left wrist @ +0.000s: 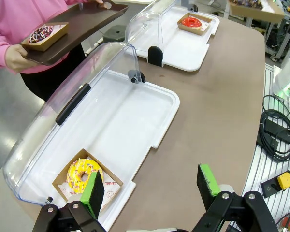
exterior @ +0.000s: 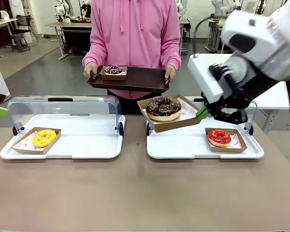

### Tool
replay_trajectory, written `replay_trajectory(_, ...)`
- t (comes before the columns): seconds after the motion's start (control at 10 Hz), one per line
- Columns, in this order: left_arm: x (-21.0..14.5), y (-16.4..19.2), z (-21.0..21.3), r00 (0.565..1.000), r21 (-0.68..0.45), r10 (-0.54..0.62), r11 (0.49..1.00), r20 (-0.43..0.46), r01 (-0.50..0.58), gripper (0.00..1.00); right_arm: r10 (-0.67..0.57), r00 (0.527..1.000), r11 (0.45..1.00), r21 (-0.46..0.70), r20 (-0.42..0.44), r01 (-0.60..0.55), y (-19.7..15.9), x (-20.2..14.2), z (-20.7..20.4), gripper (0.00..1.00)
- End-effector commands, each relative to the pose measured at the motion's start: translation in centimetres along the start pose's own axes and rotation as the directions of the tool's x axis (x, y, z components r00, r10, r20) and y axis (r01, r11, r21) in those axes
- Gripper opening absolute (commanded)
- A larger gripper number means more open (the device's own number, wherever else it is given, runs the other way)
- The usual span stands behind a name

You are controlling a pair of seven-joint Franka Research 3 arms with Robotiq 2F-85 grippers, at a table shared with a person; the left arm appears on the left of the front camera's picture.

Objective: Provide the desired donut to the person.
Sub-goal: Pick up and lift the Paper togo box containing the Donut pointed at by the person.

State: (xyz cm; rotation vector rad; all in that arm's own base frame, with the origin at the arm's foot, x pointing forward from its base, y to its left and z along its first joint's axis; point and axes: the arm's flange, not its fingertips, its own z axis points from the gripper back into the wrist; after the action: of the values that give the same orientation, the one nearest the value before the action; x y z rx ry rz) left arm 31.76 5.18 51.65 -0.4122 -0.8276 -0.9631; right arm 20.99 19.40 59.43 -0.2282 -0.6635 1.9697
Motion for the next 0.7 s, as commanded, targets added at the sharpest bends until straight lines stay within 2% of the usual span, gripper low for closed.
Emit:
replay_trajectory(0.0, -0.1, 0.1, 0.1, 1.0, 0.007, 0.0, 1.0, 0.006, 0.0, 1.0, -0.039, 0.999, 0.998, -0.054, -0.009, 0.038, 9.8, -2.9, -5.4, 0.0)
replay_trajectory(0.1, -0.1, 0.1, 0.1, 1.0, 0.007, 0.0, 1.0, 0.006, 0.0, 1.0, 0.0, 1.0, 1.0, 0.0, 0.0, 0.0, 0.0, 0.0, 0.0, 0.0)
replay_trajectory(0.6, -0.1, 0.1, 0.1, 1.0, 0.007, 0.0, 1.0, 0.006, 0.0, 1.0, 0.0, 1.0, 1.0, 0.0, 0.0, 0.0, 0.0, 0.0, 0.0, 0.0)
